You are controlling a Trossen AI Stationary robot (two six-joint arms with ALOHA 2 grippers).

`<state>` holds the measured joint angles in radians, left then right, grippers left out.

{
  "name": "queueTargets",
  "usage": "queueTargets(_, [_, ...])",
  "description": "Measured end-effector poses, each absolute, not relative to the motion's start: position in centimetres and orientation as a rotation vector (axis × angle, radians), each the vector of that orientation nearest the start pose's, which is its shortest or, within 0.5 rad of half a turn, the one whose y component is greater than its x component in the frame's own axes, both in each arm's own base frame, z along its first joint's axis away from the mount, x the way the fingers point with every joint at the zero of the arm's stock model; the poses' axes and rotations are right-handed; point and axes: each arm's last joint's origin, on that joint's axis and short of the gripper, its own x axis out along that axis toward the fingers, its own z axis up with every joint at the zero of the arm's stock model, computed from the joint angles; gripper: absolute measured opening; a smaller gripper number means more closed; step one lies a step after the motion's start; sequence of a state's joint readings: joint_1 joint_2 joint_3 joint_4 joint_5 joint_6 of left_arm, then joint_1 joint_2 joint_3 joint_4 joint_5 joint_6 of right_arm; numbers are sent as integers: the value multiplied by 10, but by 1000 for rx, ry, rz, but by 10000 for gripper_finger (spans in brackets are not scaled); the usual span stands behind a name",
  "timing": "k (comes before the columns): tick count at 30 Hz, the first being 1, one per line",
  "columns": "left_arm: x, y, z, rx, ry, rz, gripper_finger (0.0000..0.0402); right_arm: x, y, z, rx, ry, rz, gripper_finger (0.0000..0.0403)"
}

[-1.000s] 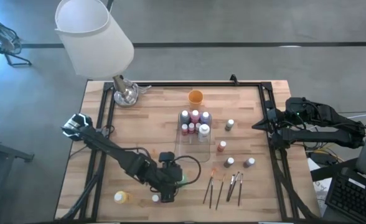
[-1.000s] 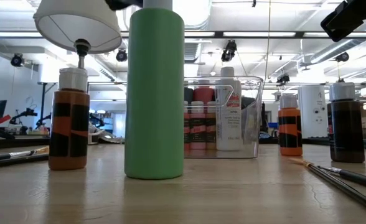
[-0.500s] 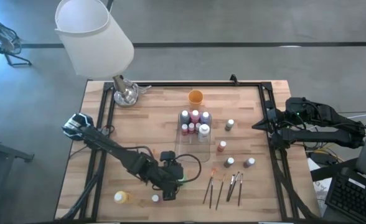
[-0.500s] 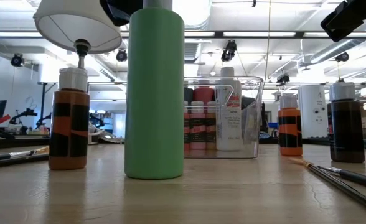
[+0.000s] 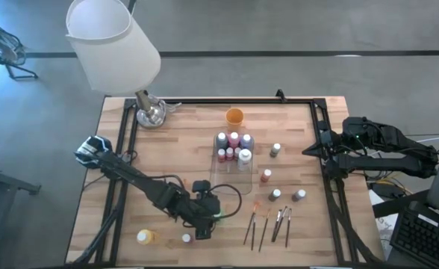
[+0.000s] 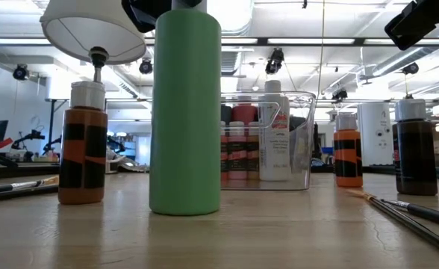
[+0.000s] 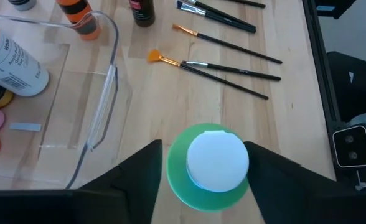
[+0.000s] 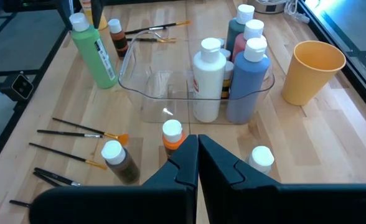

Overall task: Pick & Place Paint Supplies
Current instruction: Put the green paint bottle into the transparent bin

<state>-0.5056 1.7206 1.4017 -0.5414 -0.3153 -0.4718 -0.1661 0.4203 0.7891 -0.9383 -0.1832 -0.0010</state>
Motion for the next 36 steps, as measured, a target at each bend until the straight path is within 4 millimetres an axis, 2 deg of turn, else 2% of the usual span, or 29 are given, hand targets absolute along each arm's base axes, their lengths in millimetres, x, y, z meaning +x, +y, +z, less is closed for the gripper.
queueTargets(9, [331,-173,273,-93,805,11,124,67,-6,304,98,561,17,8])
queueTargets(24, [331,-173,276,-106,808,2,128,67,-6,304,98,561,17,8])
queueTargets(30, [333,-174,295,-122,784,-10,128,67,-6,304,98,561,17,8])
queueTargets(36, [332,-174,326,-111,768,-19,128,67,-6,304,98,561,17,8])
